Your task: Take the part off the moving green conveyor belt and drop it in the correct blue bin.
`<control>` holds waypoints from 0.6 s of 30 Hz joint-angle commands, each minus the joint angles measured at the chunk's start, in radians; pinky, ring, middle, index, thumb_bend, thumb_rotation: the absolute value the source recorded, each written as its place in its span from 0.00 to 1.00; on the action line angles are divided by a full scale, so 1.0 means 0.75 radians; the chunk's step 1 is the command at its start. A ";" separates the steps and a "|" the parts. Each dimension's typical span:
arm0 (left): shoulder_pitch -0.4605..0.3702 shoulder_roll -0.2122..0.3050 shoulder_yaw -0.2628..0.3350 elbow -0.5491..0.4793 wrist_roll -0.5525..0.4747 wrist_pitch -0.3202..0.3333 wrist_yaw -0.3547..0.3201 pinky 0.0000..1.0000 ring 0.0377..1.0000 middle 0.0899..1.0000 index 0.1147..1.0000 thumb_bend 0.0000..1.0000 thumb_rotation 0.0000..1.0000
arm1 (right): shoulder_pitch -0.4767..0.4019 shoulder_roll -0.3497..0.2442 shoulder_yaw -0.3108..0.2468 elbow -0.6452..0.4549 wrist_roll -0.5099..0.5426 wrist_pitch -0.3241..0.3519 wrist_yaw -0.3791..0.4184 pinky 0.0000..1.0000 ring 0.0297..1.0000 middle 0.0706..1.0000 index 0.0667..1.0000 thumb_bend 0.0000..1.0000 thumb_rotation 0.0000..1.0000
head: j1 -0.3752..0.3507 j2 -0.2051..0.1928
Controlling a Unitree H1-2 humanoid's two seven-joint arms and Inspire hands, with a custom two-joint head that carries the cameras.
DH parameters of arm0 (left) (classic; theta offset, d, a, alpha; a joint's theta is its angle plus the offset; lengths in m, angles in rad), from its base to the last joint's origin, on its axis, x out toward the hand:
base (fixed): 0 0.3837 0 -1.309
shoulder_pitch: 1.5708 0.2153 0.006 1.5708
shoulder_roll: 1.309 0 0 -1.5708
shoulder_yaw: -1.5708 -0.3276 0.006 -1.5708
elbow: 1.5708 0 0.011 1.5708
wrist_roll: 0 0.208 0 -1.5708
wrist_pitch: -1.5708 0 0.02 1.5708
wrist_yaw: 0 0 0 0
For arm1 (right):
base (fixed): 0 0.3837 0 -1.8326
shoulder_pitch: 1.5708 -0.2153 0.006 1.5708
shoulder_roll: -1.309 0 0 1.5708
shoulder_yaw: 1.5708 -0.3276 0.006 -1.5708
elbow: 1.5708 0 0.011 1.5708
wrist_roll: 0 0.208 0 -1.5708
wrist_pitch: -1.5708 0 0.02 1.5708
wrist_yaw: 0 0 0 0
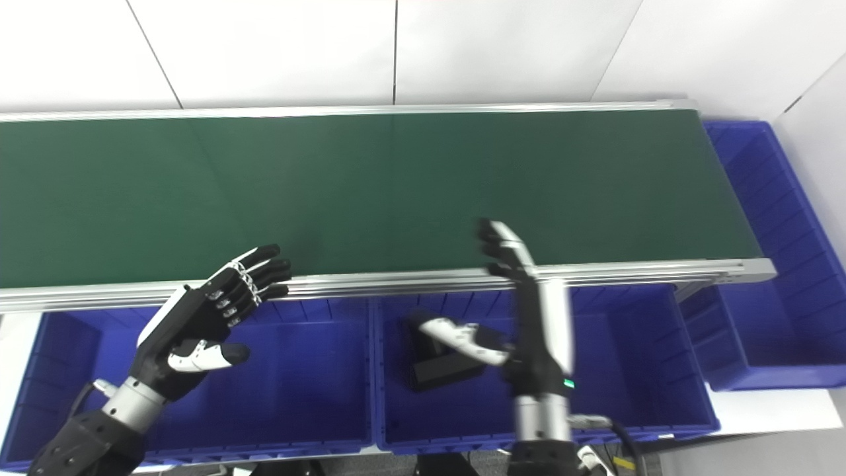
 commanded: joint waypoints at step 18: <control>0.047 -0.089 -0.082 -0.071 0.108 -0.040 0.070 0.86 0.87 0.86 0.88 0.99 0.37 | -0.185 -0.132 0.038 0.322 0.407 -0.149 0.166 0.70 0.78 0.80 0.84 0.70 0.42 | 0.370 -0.044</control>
